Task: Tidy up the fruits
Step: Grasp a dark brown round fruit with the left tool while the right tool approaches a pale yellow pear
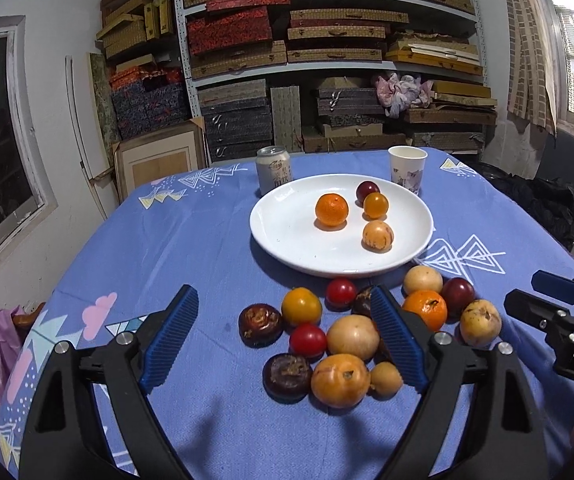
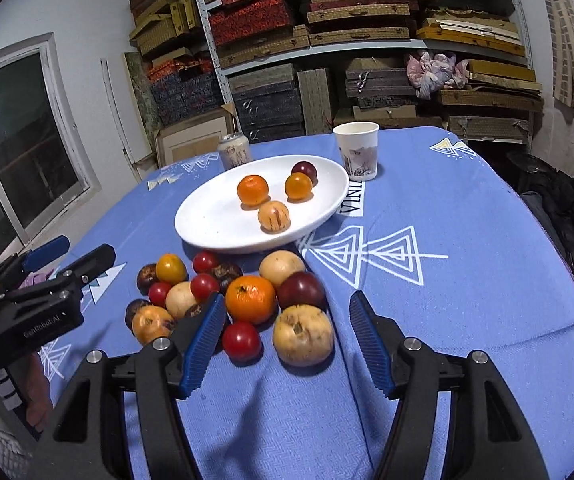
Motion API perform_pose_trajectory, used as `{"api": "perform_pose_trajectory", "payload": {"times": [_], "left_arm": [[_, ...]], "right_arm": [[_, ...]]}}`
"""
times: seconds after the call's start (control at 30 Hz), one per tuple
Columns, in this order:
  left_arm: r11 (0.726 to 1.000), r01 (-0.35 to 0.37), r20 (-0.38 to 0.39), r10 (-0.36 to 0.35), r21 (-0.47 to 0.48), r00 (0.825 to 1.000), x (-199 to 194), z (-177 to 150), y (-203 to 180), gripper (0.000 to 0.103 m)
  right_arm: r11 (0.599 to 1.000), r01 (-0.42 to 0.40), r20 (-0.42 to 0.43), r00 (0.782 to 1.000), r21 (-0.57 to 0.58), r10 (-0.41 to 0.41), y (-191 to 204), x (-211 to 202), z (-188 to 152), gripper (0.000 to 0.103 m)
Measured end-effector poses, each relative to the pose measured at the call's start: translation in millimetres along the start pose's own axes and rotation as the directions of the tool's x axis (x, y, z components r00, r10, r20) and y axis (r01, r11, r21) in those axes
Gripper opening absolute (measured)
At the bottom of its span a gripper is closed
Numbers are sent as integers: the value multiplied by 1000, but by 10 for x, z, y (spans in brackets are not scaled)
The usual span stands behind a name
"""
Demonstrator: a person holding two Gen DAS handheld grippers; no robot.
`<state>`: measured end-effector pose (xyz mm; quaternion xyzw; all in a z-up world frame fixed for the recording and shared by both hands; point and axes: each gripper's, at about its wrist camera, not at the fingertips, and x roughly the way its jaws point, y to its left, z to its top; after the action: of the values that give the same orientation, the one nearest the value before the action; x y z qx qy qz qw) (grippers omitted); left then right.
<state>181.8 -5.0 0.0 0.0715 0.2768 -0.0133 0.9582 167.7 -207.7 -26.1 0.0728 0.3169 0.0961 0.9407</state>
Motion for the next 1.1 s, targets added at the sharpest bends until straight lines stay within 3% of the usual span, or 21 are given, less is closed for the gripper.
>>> {"api": "perform_pose_trajectory", "payload": {"times": [0.17,0.27,0.37,0.47,0.63,0.73,0.83,0.97,1.1], "left_arm": [[1000,-3,-41,3,-7,999,89,-116,165,92],[998,6,-125,-14,-62,992,293,-194,421,92],[984,41,-215,-79,-175,973,488,-246,697,92],[961,93,-243,-159,-262,957,560,-273,809,92],[985,101,-255,-134,-141,958,558,-311,523,92],[985,113,-288,-146,-127,947,616,-345,427,92],[983,109,-287,-148,-147,946,636,-354,459,93],[998,45,-310,-54,-35,949,696,-427,366,94],[999,49,-297,-43,13,954,709,-450,303,94]], "right_arm": [[1000,20,-25,999,-22,-21,18,53,-72,65],[999,28,-40,999,-29,-30,23,87,-101,66],[999,32,-55,998,-26,-34,21,110,-122,69],[999,37,-56,998,-24,-38,21,108,-131,74],[999,41,-65,997,-29,-43,35,118,-147,77],[999,47,-71,996,-22,-48,21,127,-149,81],[999,48,-74,996,1,-48,-14,130,-144,82],[999,48,-79,996,22,-46,-63,130,-144,83],[998,39,-80,996,40,-36,-97,119,-134,83]]}}
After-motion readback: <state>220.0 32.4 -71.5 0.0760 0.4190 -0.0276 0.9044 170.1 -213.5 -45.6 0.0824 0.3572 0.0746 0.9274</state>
